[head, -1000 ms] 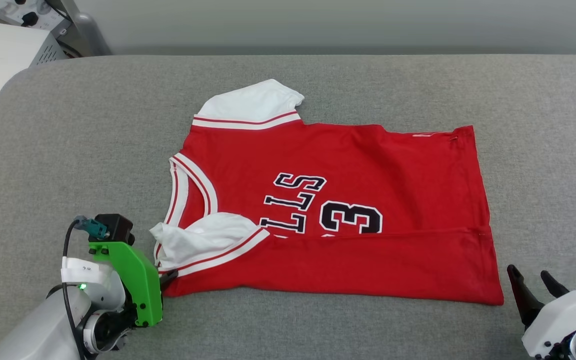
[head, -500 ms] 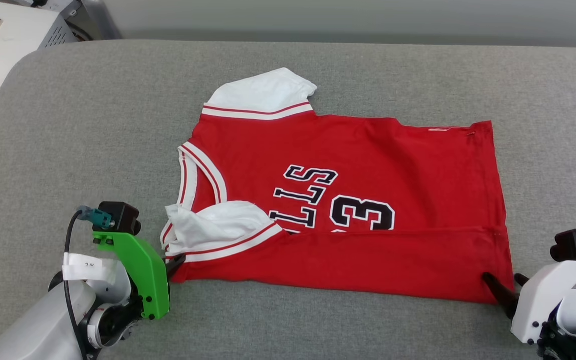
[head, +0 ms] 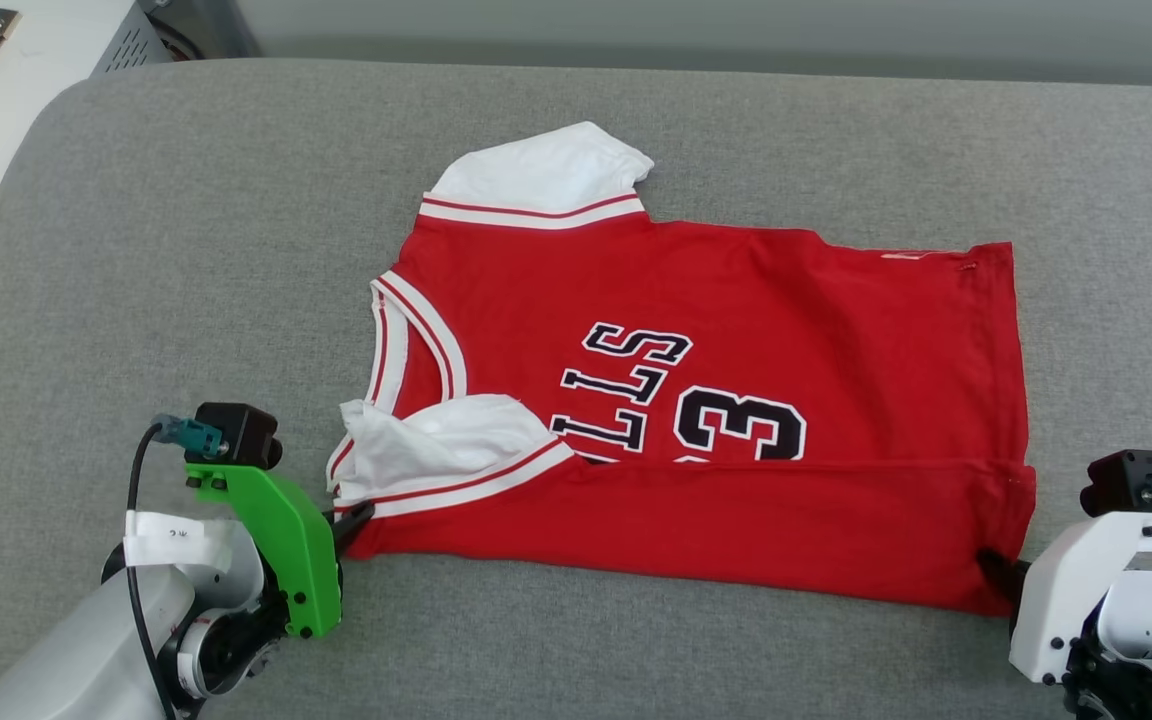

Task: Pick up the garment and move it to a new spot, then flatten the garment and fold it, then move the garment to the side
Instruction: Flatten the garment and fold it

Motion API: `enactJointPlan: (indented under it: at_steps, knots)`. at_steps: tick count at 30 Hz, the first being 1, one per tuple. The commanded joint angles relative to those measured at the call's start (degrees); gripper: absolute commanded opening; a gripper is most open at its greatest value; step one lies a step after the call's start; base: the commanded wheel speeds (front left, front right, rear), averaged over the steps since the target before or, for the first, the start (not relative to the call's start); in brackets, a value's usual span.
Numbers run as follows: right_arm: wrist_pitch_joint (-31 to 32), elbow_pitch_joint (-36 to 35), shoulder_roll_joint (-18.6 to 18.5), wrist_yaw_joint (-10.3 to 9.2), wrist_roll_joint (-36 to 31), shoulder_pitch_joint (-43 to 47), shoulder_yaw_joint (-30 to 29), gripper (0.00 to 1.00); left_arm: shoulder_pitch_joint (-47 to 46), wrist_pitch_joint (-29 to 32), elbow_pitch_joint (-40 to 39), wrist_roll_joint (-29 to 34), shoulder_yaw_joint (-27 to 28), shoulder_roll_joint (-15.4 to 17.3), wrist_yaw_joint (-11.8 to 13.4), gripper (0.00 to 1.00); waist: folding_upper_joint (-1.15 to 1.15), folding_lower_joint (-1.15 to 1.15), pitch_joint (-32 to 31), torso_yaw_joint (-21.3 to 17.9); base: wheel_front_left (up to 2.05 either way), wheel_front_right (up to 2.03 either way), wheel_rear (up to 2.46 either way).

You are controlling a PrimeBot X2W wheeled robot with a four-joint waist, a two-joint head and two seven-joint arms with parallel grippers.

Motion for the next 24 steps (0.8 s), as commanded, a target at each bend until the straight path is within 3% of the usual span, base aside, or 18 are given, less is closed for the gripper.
enactJointPlan:
  at_steps: [1, 14, 24]
  knots:
    - [0.3, 0.7, 0.4, 0.02, -0.4, -0.1, 1.3, 0.0, 0.6, -0.6, 0.1, 0.2, 0.3, 0.4, 0.0, 0.0, 0.0, 0.0, -1.1, -0.6, 0.0, 0.0, 0.0]
    - [0.1, 1.9, -2.8, 0.02, 2.4, 1.5, 3.1, 0.0, 7.5, -2.4, -4.3, -0.8, 0.2, 3.5, 1.0, 0.0, 0.0, 0.0, -9.8, -1.4, 0.0, 0.0, 0.0]
    - [1.0, 0.3, -3.8, 0.02, 4.6, 8.7, 3.3, 0.0, 17.3, -3.0, -13.0, -2.8, 0.5, 7.7, 6.8, 0.0, 0.0, 0.0, -14.8, -1.2, 0.0, 0.0, 0.0]
